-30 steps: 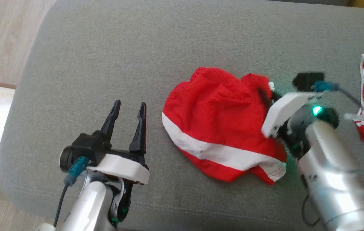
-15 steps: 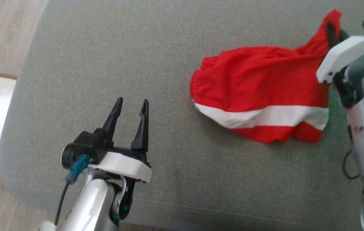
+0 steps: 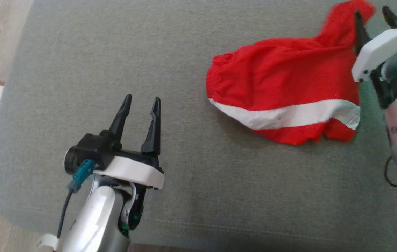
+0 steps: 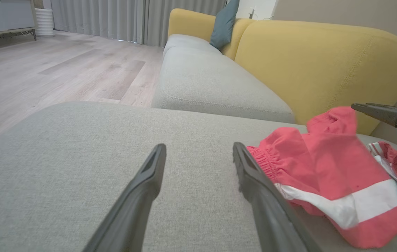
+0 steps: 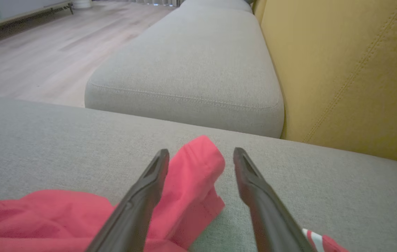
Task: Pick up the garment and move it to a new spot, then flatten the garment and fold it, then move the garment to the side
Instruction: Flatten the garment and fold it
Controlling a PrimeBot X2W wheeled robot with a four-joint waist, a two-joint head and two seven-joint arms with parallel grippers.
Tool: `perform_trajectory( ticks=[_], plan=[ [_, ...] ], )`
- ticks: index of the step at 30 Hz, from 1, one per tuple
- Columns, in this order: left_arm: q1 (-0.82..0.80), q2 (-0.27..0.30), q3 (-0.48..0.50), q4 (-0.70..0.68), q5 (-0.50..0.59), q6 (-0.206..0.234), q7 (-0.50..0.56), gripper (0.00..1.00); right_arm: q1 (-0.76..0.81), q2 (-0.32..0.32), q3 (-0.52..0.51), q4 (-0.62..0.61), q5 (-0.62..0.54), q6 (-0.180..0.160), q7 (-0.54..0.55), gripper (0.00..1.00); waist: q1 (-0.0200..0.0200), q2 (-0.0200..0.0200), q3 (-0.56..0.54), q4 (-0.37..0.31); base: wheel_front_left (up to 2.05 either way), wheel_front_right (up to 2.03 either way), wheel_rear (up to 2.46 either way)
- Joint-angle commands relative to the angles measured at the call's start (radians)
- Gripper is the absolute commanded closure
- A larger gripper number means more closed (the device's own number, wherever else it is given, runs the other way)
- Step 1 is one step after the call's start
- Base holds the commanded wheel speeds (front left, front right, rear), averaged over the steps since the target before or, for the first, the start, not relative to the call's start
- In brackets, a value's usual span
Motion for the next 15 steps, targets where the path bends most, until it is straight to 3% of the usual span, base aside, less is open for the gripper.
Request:
perform_trajectory(
  ticks=[1, 8, 15],
  plan=[
    [-0.04, 0.005, 0.041, -0.031, 0.001, 0.001, -0.005, 0.0, -0.036, 0.019, 0.027, -0.031, 0.016, -0.001, -0.029, 0.0, -0.0001, 0.0, -0.007, -0.016, 0.0, 0.0, 0.0],
    [-0.033, 0.005, 0.065, -0.03, 0.013, -0.002, -0.005, 0.0, 0.022, 0.037, 0.096, -0.106, 0.109, -0.001, -0.155, 0.0, -0.0001, 0.0, -0.041, -0.073, 0.0, 0.0, 0.0],
    [-0.013, 0.005, 0.094, -0.032, 0.027, -0.005, -0.005, 0.0, 0.197, 0.057, 0.111, -0.299, 0.206, -0.001, -0.214, 0.0, -0.0001, 0.0, -0.083, -0.131, 0.0, 0.0, 0.0]
  ],
)
